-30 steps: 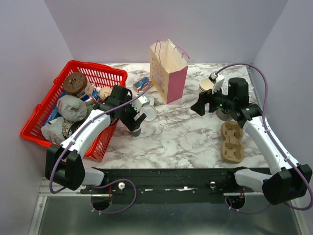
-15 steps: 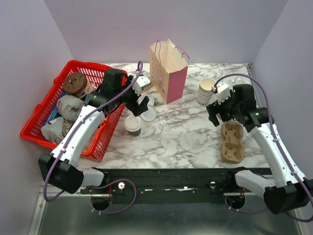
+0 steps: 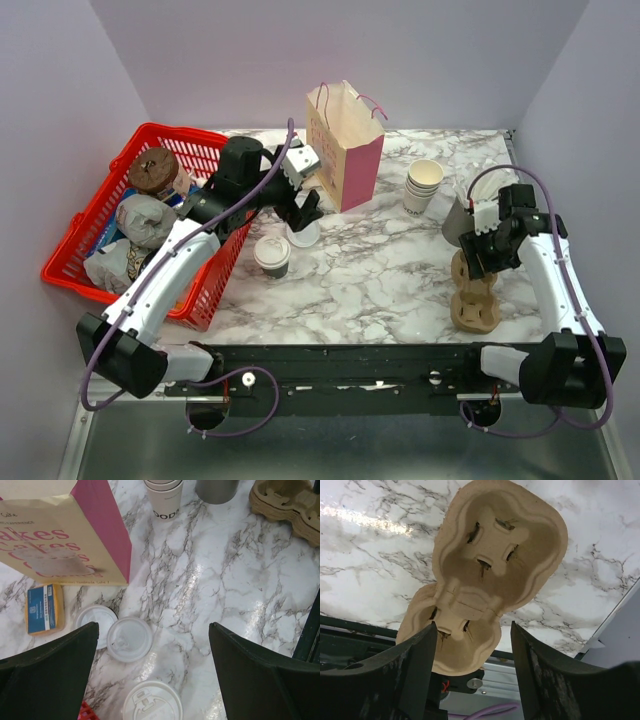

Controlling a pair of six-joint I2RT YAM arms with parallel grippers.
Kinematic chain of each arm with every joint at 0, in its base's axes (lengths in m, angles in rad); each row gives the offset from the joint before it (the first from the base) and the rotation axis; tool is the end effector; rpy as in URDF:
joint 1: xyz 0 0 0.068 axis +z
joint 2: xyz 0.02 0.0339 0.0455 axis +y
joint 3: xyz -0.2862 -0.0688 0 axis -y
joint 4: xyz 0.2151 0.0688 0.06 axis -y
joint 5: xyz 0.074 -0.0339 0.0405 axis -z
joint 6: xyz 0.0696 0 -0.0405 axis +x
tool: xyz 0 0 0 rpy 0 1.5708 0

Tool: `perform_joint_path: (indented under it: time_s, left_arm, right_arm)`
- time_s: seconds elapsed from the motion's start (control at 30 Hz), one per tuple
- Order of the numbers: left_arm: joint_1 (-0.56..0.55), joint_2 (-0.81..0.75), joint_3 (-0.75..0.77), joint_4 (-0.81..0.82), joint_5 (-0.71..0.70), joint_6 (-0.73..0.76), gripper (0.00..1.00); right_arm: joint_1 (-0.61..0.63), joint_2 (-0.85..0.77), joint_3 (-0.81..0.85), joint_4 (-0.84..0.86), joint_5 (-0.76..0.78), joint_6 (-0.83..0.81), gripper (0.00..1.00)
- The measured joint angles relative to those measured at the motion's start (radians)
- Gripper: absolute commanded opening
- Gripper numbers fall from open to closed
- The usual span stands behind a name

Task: Pack the takeout coffee

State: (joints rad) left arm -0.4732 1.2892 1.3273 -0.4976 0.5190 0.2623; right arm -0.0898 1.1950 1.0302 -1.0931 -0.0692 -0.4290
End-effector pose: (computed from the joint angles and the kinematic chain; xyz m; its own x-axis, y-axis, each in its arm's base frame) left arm 0.2278 -0.1554 0.3970 -0.1760 0.3431 -0.9227 0.8667 0.4984 0.0199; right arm 0.1808 -0.0115 0.2672 -0.8901 -0.3365 -0.3073 -0.3321 0.9408 -0.0682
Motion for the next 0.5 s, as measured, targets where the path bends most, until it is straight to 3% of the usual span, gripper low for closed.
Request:
perform_joint_path:
  time_s: [0.5]
  left_arm:
    - [0.000,0.028,0.005,0.021,-0.037,0.008,0.99]
  right_arm:
    - [-0.037,0.056,-0.064,0.000,-0.030,0.099,0.62]
